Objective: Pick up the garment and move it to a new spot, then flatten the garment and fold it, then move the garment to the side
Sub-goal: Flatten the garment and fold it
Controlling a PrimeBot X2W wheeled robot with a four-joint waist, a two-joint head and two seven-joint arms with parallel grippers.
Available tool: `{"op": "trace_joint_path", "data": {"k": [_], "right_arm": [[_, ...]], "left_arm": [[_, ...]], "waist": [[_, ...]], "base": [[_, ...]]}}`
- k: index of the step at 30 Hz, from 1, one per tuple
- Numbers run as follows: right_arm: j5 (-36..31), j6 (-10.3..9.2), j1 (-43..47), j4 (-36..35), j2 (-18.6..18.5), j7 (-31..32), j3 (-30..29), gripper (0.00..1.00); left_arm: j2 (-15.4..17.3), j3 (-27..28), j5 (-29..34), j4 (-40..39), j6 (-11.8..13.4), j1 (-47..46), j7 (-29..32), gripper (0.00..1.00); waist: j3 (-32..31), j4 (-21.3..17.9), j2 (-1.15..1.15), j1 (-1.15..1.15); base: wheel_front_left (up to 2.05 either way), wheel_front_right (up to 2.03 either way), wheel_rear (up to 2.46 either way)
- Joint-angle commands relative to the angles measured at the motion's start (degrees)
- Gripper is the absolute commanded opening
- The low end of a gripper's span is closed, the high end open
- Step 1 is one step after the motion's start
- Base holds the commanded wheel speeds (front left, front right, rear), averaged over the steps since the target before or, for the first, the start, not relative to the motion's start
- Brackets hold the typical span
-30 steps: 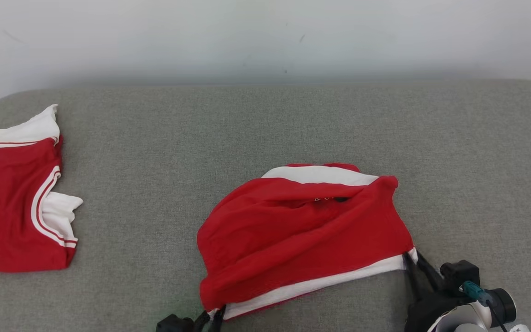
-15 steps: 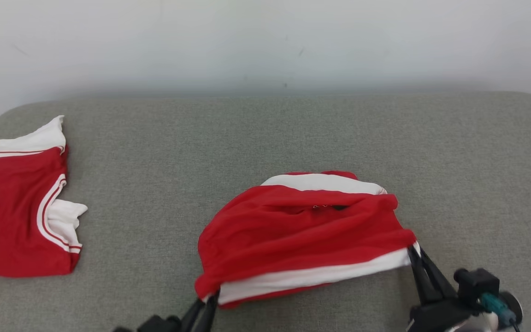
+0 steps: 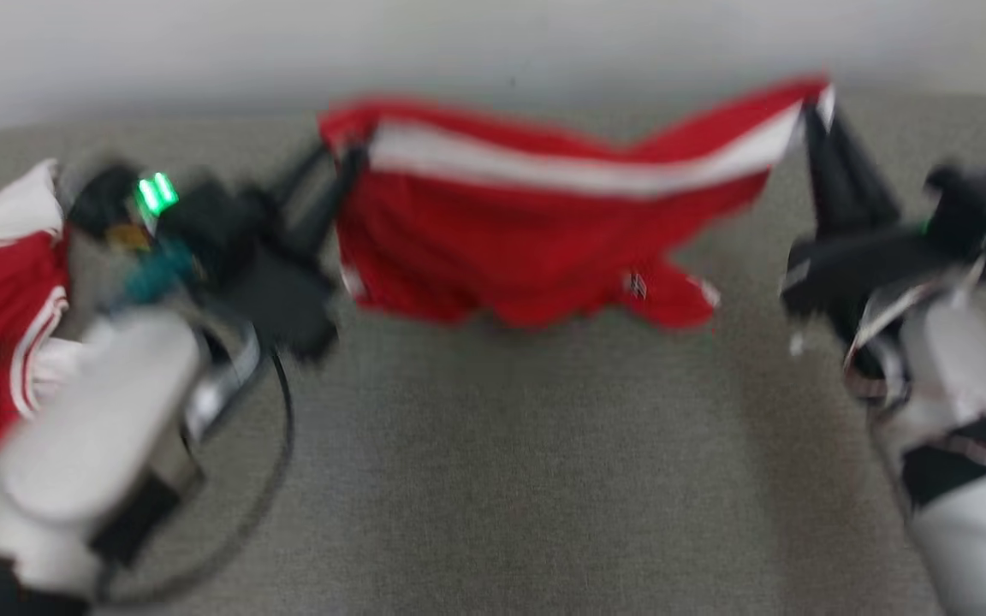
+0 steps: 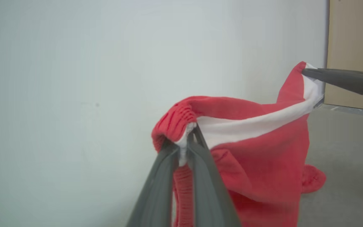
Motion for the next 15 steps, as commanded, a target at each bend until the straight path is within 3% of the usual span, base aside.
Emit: {"op": "trace_joint_path", "data": {"k": [1, 9, 15], "right_arm": [[0.48, -0.13, -4.39, 0.27, -0.32, 0.78, 0.14, 0.0], [2.84, -0.13, -30.46, 6.23, -0.14, 5.7, -0.34, 0.0], [3.51, -0.13, -46.02, 12.03, 0.55, 6.74, 0.56, 0.0]], "left_arm": [[0.76, -0.22, -2.12, 0.73, 0.14, -5.32, 0.69, 0.0], [2.03, -4.67, -9.08, 8.75, 0.13, -34.03, 3.04, 0.0], [2.06, -9.26, -13.13, 15.94, 0.13, -49.45, 2.51, 0.0]], "waist": [[7.42, -0.99, -0.01, -0.01], [19.49, -2.96, -0.01, -0.01], [25.04, -4.31, -0.01, -0.01]], "base": [[0.0, 0.0, 0.0], [0.0, 0.0, 0.0], [0.0, 0.0, 0.0]]}}
